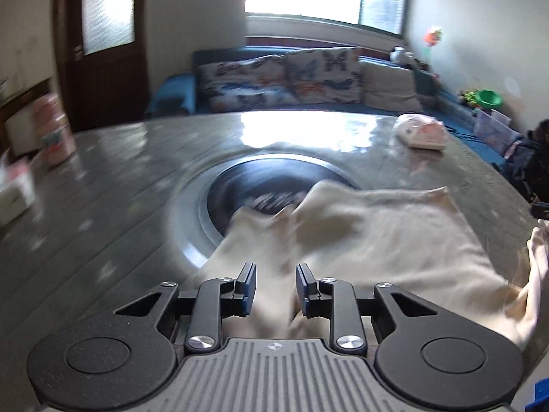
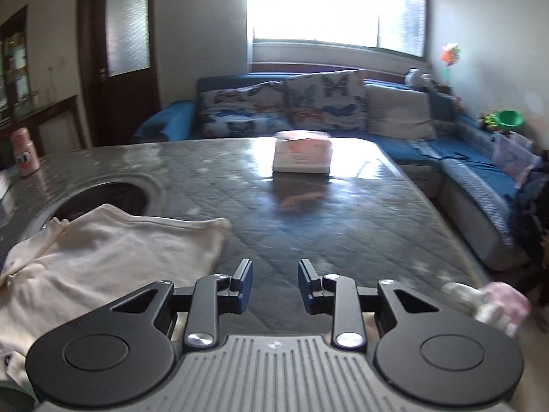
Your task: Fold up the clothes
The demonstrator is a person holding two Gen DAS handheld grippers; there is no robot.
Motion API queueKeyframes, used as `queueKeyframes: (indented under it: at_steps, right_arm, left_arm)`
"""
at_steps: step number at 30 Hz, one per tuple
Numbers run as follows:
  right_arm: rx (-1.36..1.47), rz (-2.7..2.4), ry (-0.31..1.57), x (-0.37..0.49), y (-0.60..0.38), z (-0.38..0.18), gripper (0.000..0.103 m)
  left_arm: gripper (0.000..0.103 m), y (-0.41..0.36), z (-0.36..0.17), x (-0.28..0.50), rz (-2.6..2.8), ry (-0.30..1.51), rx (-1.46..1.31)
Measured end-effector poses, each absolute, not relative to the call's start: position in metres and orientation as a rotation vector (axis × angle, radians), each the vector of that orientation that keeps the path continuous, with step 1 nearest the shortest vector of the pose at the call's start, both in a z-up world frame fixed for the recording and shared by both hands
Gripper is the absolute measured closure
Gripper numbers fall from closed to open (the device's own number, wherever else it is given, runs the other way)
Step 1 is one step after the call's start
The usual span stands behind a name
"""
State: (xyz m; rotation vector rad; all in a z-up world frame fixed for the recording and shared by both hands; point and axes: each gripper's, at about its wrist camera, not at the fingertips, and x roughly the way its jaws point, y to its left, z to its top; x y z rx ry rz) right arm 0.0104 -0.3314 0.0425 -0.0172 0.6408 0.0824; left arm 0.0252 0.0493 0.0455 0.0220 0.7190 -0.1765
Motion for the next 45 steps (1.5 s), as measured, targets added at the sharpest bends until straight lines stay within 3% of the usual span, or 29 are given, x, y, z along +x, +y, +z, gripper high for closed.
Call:
queueKeyframes:
  at_steps: [6, 11, 16, 20, 23, 26, 37, 45]
  right_arm:
    - [-0.022, 0.161, 0.668, 0.045, -0.306, 0.032, 0.064]
    - [-0.016, 0.191, 0.699, 0.072, -0.295, 0.02, 0.058]
    - [-0.018, 0.191, 0.724, 0.094, -0.29, 0.009, 0.053]
    - [-0.019, 0.189, 0.743, 0.108, -0.288, 0.001, 0.053]
    - [-0.022, 0.186, 0.757, 0.118, -0.287, -0.004, 0.053]
    - [-0.02, 0.184, 0.768, 0.125, -0.286, -0.008, 0.053]
    - [0.001, 0.173, 0.794, 0.136, -0.284, -0.02, 0.053]
    - [-0.005, 0.174, 0.791, 0.135, -0.283, -0.019, 0.053]
  left_arm:
    - [0.073, 0.018, 0.032, 0.084, -0.24, 0.719, 0.067]
    - [0.059, 0.008, 0.02, 0.113, -0.253, 0.721, 0.105]
    - [0.058, 0.003, 0.006, 0.14, -0.258, 0.736, 0.126]
    - [0.063, 0.007, -0.005, 0.152, -0.276, 0.773, 0.088]
    - [0.085, 0.006, -0.01, 0.154, -0.305, 0.778, 0.081]
    - [0.097, 0.004, -0.01, 0.15, -0.327, 0.759, 0.085]
    - [0.098, -0.032, 0.004, 0.082, -0.564, 0.669, 0.173]
    - [0.09, -0.03, 0.019, 0.065, -0.626, 0.59, 0.159]
